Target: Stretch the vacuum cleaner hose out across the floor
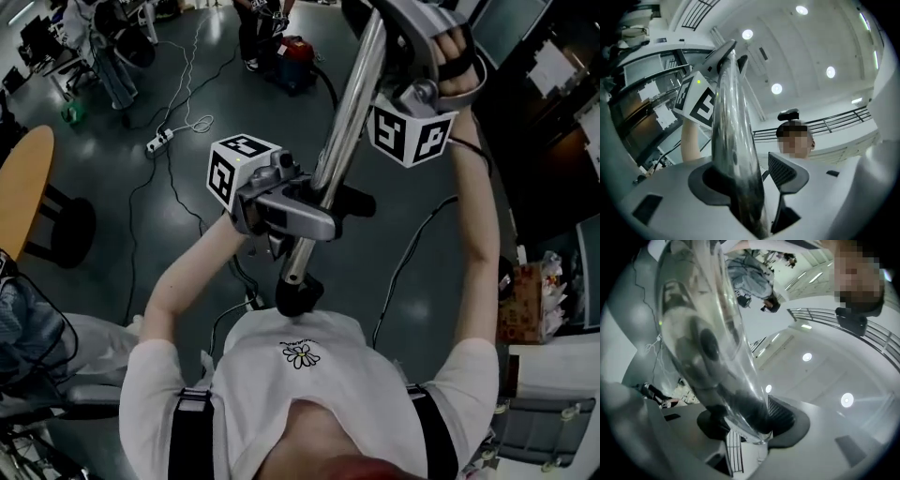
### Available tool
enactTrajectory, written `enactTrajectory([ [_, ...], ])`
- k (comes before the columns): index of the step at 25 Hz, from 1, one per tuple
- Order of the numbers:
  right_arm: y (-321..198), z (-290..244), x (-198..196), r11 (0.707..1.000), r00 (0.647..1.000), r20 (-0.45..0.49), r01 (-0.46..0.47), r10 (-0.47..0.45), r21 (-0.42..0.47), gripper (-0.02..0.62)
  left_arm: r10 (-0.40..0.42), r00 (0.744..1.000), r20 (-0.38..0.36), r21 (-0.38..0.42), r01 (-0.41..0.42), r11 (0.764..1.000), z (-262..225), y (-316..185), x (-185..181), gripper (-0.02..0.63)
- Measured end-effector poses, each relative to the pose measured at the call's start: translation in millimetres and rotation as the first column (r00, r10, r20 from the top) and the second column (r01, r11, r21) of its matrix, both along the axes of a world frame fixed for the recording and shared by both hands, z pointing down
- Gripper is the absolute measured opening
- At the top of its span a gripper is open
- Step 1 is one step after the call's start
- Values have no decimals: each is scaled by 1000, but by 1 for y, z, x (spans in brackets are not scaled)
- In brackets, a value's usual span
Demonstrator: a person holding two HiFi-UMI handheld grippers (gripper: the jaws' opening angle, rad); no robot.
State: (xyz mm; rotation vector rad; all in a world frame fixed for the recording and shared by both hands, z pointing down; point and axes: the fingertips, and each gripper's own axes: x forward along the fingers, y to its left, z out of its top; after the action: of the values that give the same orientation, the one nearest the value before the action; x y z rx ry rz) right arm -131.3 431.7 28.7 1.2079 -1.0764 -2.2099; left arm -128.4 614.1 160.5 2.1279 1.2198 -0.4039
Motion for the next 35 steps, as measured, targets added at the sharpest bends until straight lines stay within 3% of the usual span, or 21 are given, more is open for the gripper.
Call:
enactTrajectory([
  [3, 36, 0, -15, 987, 988, 15, 152, -153, 52, 179, -51, 999, -4, -47, 51, 998, 1, 22, -5, 232],
  [7, 63, 0, 19, 977, 970, 118, 210, -214, 44, 185, -172, 981, 93, -53, 178, 983, 9, 43, 37, 179],
  [9, 67, 4, 39, 978, 970, 130, 207, -206, 3, 211, -201, 970, 134, -48, 209, 977, 16, 46, 57, 169],
  [15, 82, 16, 71, 967, 977, 22, 213, -212, -137, 242, -223, 954, 201, -6, 228, 974, 22, 58, 83, 168],
  [20, 86, 20, 89, 961, 974, -8, 220, -225, -165, 253, -211, 947, 242, 30, 210, 977, 25, 59, 89, 169],
  [23, 86, 35, 105, 967, 981, -52, 173, -186, -188, 253, -174, 941, 290, 46, 168, 985, 38, 57, 88, 169],
  [24, 84, 33, 119, 969, 987, -19, 151, -158, -196, 253, -157, 944, 292, 46, 150, 988, 41, 56, 82, 169],
  [25, 80, 22, 146, 970, 990, 79, 132, -118, -206, 252, -149, 949, 279, 42, 143, 989, 41, 53, 71, 166],
  [26, 75, 3, 188, 969, 969, 239, 119, -65, -217, 252, -160, 954, 255, 36, 156, 987, 39, 46, 58, 155],
  [27, 67, -19, 238, 967, 907, 421, 114, -7, -230, 252, -194, 953, 232, 36, 191, 981, 34, 35, 45, 146],
  [29, 53, -45, 315, 955, 726, 681, 125, 97, -269, 252, -305, 927, 218, 82, 294, 952, 23, 2, 30, 123],
  [30, 46, -41, 330, 939, 665, 735, 154, 130, -306, 252, -359, 907, 222, 124, 338, 933, 20, -15, 29, 113],
  [31, 42, -23, 325, 911, 643, 752, 211, 143, -354, 252, -394, 892, 221, 157, 367, 917, 18, -29, 29, 110],
  [32, 42, 5, 303, 864, 651, 746, 287, 140, -413, 252, -408, 888, 214, 163, 379, 911, 16, -37, 29, 110],
  [33, 43, 43, 270, 795, 669, 732, 370, 132, -481, 252, -406, 892, 200, 145, 383, 912, 13, -41, 29, 110],
  [35, 56, 133, 194, 597, 726, 676, 487, 129, -637, 252, -405, 897, 178, 102, 392, 914, 9, -44, 28, 110],
])
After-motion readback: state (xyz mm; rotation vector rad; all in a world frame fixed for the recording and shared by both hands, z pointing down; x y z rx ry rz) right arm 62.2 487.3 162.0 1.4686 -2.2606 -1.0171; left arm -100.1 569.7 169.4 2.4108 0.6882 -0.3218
